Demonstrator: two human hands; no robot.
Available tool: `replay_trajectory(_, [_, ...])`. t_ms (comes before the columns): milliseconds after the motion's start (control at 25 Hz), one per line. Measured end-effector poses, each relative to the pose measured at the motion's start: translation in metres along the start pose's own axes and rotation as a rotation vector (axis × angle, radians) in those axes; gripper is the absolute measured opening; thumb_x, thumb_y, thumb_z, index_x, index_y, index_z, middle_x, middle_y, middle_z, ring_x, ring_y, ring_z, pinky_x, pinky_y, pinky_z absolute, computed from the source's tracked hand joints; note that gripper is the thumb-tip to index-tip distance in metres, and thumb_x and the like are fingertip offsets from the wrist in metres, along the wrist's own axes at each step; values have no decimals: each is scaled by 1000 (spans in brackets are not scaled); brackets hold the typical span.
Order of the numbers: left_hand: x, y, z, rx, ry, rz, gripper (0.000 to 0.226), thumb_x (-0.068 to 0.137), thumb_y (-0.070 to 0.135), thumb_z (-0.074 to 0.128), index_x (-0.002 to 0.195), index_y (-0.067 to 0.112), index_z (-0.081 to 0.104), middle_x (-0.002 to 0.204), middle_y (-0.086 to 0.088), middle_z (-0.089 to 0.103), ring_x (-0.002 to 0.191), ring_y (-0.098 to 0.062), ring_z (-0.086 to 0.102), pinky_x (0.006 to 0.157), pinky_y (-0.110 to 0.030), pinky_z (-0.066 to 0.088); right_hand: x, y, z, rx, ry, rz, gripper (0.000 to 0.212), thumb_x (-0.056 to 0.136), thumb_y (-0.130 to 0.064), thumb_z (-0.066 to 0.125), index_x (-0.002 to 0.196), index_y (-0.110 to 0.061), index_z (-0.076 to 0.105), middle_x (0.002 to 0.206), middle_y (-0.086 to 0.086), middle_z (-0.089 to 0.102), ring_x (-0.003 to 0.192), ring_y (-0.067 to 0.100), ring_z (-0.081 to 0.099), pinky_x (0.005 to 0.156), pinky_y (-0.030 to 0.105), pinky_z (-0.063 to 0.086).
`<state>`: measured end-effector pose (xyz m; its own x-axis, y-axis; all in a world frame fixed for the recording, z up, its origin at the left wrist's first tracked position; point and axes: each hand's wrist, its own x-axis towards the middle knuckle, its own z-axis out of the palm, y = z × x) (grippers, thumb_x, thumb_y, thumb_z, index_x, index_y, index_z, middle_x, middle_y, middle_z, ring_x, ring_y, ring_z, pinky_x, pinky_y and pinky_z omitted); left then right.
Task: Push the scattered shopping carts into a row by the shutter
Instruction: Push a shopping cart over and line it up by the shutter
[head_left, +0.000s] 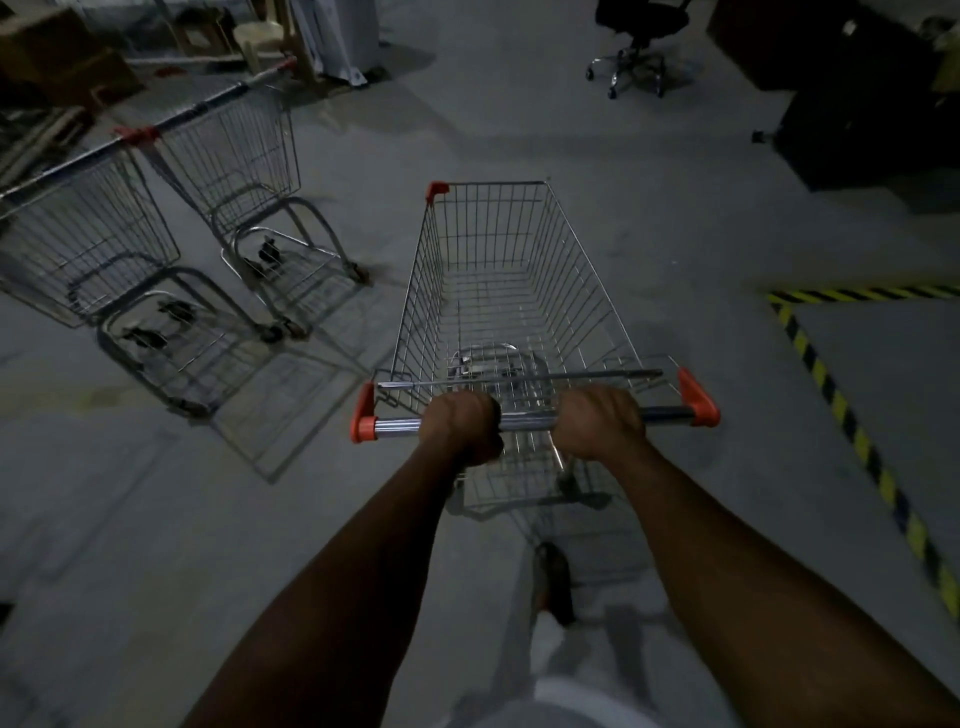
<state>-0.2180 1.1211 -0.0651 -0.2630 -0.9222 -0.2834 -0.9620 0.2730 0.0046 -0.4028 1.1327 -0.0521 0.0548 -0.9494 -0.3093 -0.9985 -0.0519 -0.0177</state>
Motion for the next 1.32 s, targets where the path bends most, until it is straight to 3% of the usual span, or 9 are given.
replay_trajectory(80, [-44,4,16,19,14,10,13,77,34,70,87,25,68,74,4,59,65,-17,53,59,-31,42,-46,-12,17,0,-1,47,20,73,-31,64,63,-19,53,65,-1,58,64,22,61,65,32,56])
replay_trajectory(280, [-158,22,49,57,8,70,13,78,35,69,86,26,66,74,5,59,66,-15,53,57,-30,41,-174,-38,55,35,-8,98,13,71,-30,64,67,-19,59,65,-2,56,60,19,58,58,28,51])
replay_trajectory(680, [-361,84,108,39,33,55,19,76,38,68,92,27,67,75,7,53,67,-15,50,59,-30,39,-389,-49,116,71,-2,121,19,74,-29,65,63,-19,54,67,0,60,65,21,62,66,33,58])
replay_trajectory(800, [-428,103,128,84,97,123,26,77,40,64,95,22,68,80,3,60,73,-21,57,64,-29,39,-454,-50,138,102,-4,143,17,73,-31,68,70,-16,60,69,0,57,72,24,65,68,34,58])
replay_trajectory(1080, [-564,129,165,75,9,125,27,73,42,66,94,25,67,90,0,68,82,-23,64,66,-30,44,-602,-76,178,92,-21,136,11,76,-29,66,75,-18,64,81,1,68,78,24,68,70,31,55])
replay_trajectory(1200, [-618,122,180,89,-6,166,24,77,40,66,96,25,67,82,2,60,72,-17,53,62,-31,40,-655,-101,197,64,-29,182,19,77,-32,67,67,-17,59,67,-1,58,71,23,65,68,32,56])
replay_trajectory(1320, [-664,117,200,91,-5,205,19,78,36,66,94,25,67,79,4,59,62,-12,47,54,-29,36,-703,-126,221,71,-2,229,16,73,-35,68,76,-20,63,77,1,65,76,24,67,71,36,58])
